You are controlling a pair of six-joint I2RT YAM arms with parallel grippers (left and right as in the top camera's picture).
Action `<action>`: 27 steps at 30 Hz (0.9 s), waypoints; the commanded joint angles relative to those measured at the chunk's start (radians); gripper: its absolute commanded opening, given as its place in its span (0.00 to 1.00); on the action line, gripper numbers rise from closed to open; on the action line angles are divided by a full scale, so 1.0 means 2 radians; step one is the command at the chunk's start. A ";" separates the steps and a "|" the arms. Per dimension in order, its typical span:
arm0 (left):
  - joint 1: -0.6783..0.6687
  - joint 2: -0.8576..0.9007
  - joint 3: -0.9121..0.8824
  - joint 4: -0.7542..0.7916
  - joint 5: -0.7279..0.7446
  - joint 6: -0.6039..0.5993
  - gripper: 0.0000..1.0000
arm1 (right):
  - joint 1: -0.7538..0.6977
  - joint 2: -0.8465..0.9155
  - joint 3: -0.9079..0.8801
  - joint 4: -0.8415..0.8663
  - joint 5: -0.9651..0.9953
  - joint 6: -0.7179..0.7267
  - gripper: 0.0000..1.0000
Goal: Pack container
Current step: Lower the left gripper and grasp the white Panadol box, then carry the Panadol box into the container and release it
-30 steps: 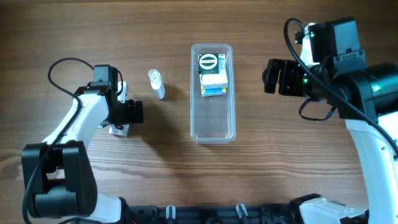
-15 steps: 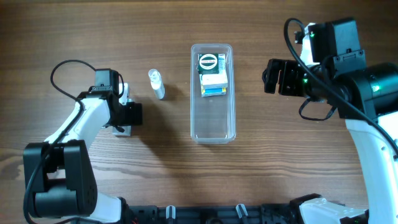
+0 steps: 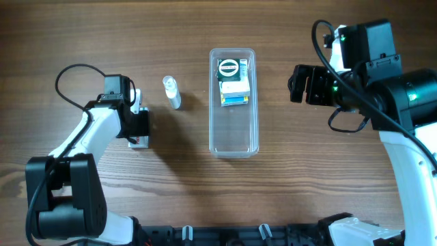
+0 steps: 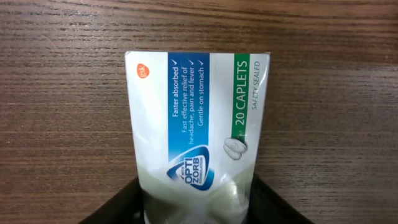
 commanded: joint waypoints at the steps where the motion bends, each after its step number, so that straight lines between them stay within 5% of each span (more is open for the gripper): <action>1: 0.002 0.006 -0.003 0.004 0.006 0.001 0.54 | -0.001 0.004 0.004 0.001 0.006 -0.006 1.00; 8: 0.002 -0.003 0.018 0.001 0.010 -0.025 0.41 | -0.001 0.004 0.004 0.001 0.006 -0.006 1.00; 14: 0.002 -0.040 0.036 -0.011 0.010 -0.055 0.42 | -0.001 0.004 0.004 0.001 0.006 -0.006 1.00; 19: 0.001 -0.139 0.098 -0.094 0.016 -0.085 0.42 | -0.001 0.004 0.004 0.001 0.006 -0.006 1.00; 22: -0.012 -0.224 0.117 -0.113 0.088 -0.124 0.41 | -0.001 0.004 0.004 0.001 0.006 -0.006 1.00; 27: -0.126 -0.340 0.117 -0.104 0.100 -0.214 0.43 | -0.001 0.004 0.004 0.001 0.006 -0.006 1.00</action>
